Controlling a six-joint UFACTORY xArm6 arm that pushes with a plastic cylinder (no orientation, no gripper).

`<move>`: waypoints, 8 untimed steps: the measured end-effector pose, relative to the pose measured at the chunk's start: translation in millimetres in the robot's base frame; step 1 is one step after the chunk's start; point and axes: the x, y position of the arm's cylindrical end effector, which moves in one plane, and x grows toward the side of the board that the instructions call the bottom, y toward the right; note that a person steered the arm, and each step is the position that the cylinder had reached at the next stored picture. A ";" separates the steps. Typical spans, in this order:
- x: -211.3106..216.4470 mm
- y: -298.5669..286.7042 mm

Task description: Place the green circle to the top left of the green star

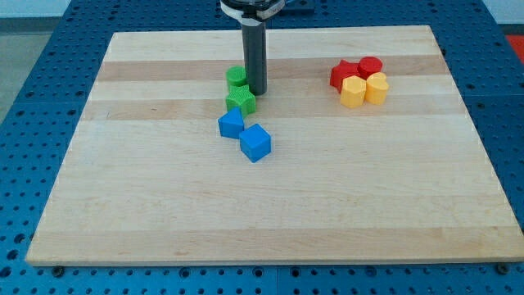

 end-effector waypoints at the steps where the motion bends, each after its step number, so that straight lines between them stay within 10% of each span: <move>1: -5.2 0.0; 8: -50.8 -15.4</move>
